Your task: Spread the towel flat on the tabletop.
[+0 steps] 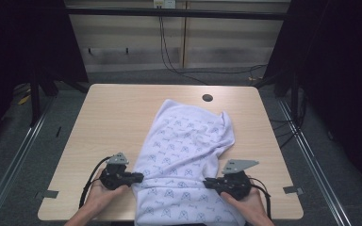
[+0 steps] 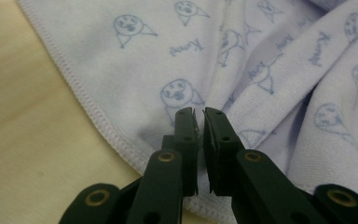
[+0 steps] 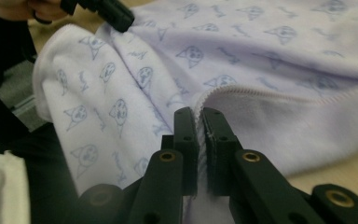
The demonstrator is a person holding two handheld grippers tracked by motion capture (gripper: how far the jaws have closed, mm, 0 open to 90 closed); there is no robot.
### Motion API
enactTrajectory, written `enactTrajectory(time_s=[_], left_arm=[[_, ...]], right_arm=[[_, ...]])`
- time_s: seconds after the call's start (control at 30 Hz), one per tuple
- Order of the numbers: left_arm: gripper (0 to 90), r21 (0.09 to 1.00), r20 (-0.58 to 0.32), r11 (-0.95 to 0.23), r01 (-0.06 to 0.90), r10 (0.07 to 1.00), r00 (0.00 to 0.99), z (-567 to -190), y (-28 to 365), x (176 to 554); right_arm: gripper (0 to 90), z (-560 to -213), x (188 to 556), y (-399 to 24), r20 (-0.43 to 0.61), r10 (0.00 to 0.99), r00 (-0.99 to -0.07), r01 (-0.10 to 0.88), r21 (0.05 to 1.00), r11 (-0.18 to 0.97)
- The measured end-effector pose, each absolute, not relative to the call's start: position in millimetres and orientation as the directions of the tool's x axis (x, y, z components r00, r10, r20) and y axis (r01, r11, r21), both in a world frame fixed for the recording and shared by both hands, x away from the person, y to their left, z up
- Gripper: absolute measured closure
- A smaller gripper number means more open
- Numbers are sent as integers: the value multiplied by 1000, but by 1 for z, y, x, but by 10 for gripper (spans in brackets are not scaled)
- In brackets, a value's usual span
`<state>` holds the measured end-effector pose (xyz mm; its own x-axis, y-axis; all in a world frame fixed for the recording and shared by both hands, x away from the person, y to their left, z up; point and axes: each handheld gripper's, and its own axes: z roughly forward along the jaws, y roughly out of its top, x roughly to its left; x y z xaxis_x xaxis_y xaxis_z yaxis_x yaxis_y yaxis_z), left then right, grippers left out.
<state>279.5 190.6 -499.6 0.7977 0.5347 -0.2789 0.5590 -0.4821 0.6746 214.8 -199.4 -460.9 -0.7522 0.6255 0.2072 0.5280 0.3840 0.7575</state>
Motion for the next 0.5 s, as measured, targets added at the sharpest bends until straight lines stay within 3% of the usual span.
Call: enactTrajectory(time_s=[0.07, 0.1, 0.33, 0.43, 0.5], left_arm=[[843, 670, -236, -510, 539, 542, 806, -497, 190, 270], [843, 668, -247, -506, 546, 541, 804, -497, 191, 264], [826, 650, -296, -492, 579, 538, 789, -496, 203, 248], [822, 656, -291, -507, 560, 515, 807, -496, 202, 245], [765, 665, -285, -503, 552, 513, 810, -493, 199, 249]], right_arm=[[848, -459, 203, -217, 213, 656, -724, 540, 766, 348], [847, -461, 193, -232, 252, 666, -702, 557, 777, 293], [838, -457, 154, -279, 278, 743, -609, 600, 774, 202], [838, -456, 145, -285, 261, 762, -593, 608, 766, 210], [786, -455, 137, -291, 230, 788, -570, 620, 750, 230]])
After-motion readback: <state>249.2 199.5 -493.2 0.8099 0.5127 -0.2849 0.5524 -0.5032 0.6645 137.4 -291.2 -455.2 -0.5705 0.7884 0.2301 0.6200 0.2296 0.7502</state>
